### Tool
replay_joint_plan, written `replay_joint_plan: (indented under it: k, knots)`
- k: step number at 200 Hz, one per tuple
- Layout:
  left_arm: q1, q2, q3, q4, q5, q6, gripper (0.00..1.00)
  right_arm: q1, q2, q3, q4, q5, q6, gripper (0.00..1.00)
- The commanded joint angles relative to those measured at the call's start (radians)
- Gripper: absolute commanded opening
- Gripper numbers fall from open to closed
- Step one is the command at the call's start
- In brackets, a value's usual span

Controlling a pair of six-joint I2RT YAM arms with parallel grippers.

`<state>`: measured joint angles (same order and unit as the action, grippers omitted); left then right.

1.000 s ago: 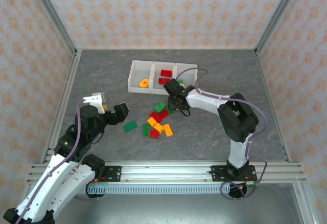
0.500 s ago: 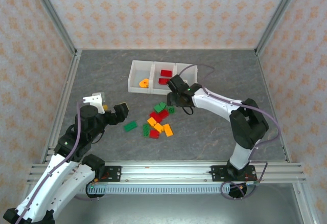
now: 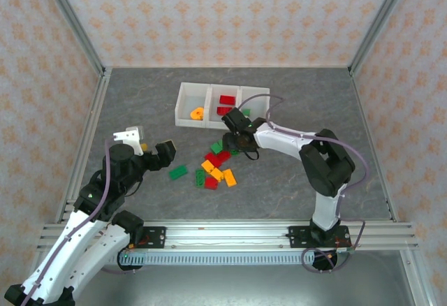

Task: Sort the legos into containers by color
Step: Pick up the lego from the center of the table.

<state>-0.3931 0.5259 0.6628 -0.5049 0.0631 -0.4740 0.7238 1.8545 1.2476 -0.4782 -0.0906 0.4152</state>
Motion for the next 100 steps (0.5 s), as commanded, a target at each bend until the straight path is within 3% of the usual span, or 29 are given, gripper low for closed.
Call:
replay_joint_plan:
  k: [1,100]
  knots:
    - [-0.003,-0.007,-0.007,0.015,-0.003,-0.001,0.99,0.003,0.025,0.025,0.007,0.011,-0.016,0.7]
    - [-0.002,-0.007,-0.007,0.015,-0.001,-0.001,0.99,-0.024,0.021,-0.001,0.009,0.046,-0.012,0.48]
